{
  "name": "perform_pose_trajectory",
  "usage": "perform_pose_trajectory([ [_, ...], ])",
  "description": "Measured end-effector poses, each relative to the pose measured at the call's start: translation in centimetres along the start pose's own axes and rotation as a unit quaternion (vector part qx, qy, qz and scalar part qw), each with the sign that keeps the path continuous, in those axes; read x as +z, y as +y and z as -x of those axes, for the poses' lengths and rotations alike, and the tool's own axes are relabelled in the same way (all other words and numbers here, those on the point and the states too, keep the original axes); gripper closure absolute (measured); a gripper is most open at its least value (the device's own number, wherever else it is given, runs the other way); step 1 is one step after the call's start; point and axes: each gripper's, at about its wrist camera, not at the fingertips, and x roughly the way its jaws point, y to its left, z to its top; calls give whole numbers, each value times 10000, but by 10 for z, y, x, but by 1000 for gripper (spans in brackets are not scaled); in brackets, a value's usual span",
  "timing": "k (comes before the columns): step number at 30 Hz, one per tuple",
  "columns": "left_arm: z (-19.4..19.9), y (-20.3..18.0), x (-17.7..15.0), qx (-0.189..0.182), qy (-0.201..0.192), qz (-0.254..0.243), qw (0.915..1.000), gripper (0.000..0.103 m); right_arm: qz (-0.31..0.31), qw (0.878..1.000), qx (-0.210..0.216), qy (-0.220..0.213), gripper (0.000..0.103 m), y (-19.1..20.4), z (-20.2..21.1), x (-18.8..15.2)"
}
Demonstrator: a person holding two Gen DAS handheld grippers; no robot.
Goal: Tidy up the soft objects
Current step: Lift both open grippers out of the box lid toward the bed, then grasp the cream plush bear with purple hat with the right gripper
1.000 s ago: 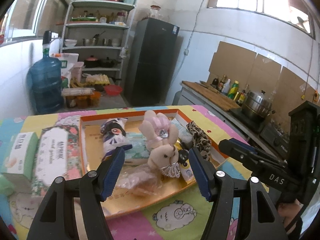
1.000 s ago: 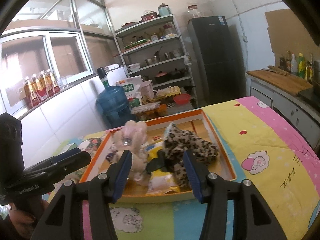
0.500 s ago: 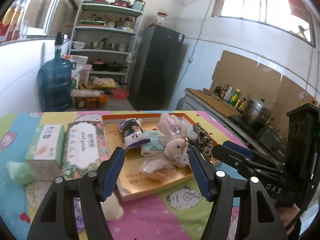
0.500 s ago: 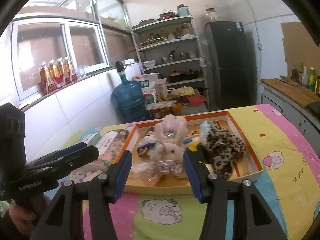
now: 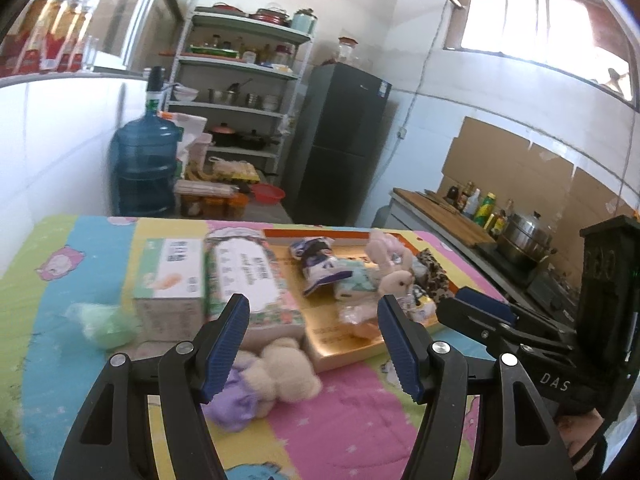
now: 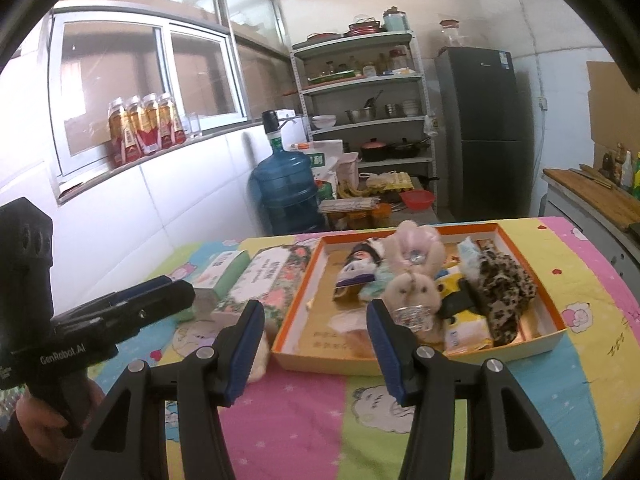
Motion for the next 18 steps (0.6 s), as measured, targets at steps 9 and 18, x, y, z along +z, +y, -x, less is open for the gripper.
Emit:
perform_pose_trajectory([
  [9, 35, 46, -5, 188, -244, 372, 9988, 35, 230, 9996, 79, 128, 50, 39, -5, -8],
  [18, 55, 82, -14, 347, -374, 641, 9966, 35, 302, 9978, 378, 449, 50, 69, -27, -20],
])
